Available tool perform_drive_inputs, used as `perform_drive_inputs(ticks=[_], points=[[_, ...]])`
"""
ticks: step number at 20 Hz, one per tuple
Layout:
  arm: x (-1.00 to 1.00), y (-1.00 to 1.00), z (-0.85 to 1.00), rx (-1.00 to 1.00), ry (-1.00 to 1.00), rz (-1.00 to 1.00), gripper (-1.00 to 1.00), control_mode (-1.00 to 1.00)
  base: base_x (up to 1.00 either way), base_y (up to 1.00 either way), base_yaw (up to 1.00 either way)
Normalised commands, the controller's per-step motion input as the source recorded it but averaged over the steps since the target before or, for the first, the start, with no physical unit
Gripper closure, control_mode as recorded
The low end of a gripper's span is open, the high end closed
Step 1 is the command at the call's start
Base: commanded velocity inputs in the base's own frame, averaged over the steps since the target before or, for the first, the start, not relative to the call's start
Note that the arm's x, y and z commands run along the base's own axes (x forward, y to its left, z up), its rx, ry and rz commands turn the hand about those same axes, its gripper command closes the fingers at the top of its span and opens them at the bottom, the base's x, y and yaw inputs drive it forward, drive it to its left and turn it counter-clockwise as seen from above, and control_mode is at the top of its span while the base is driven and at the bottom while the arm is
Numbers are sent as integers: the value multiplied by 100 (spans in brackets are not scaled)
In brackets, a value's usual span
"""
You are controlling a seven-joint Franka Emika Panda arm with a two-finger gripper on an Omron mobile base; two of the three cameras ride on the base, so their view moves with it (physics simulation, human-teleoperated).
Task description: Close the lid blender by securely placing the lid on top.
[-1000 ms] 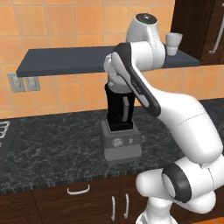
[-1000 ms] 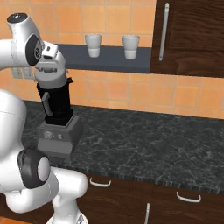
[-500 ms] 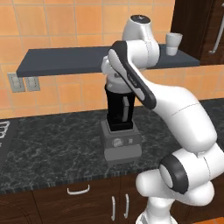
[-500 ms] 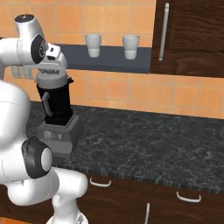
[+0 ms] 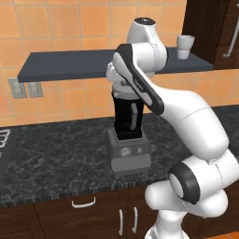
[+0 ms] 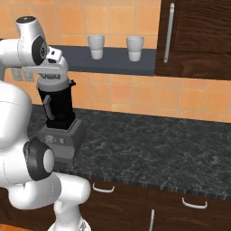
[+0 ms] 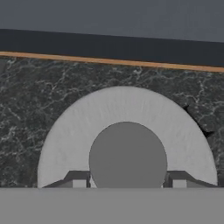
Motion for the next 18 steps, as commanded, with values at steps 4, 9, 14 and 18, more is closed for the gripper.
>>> perform_drive_inputs(ticks=[4, 9, 14, 18], points=[[-3, 0, -11, 3, -5, 0, -100, -100, 0, 0, 0], [-1, 0, 1, 4, -15, 0, -100, -100, 0, 0, 0], [-23, -1, 21, 0, -20, 0, -100, -100, 0, 0, 0], [-65, -29, 28, 4, -24, 0, -100, -100, 0, 0, 0]])
